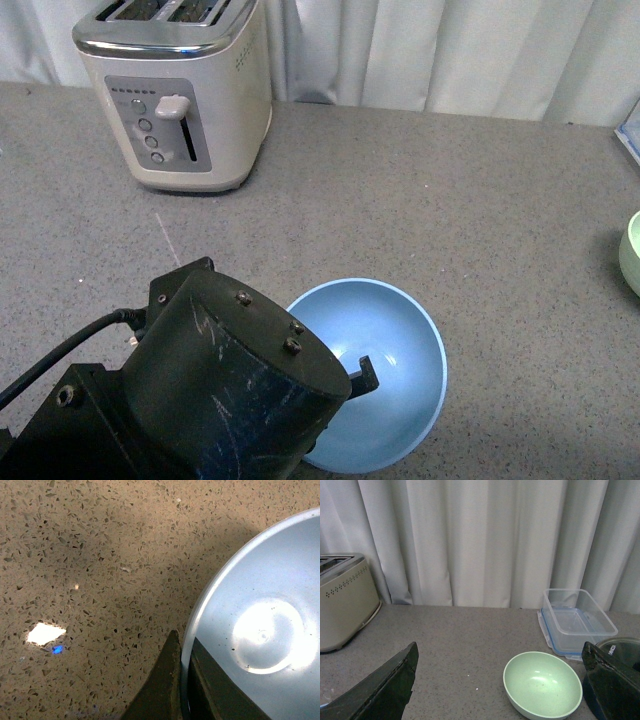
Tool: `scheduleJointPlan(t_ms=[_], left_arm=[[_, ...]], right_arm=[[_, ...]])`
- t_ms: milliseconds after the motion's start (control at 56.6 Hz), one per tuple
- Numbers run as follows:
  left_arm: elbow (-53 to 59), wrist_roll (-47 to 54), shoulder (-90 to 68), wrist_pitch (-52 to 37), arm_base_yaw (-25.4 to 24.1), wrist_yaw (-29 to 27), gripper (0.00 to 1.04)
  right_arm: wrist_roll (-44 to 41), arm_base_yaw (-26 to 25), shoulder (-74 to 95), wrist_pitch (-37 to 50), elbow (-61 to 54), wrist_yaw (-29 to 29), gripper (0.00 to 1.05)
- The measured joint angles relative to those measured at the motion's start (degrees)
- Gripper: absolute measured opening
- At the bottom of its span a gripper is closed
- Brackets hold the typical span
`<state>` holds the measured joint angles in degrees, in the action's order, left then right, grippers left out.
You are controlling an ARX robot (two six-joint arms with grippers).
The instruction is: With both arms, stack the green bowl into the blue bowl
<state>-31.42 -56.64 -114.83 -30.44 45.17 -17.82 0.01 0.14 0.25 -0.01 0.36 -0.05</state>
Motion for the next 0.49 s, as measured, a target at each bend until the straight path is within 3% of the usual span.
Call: scheduleJointPlan(t_ms=[495], left_arm=[[-0.4, 0.2, -3.7, -2.6, -0.4, 0.2, 0.04]], right_arm=[[0.0, 0.0, 0.0, 0.0, 0.0, 0.0, 0.96]])
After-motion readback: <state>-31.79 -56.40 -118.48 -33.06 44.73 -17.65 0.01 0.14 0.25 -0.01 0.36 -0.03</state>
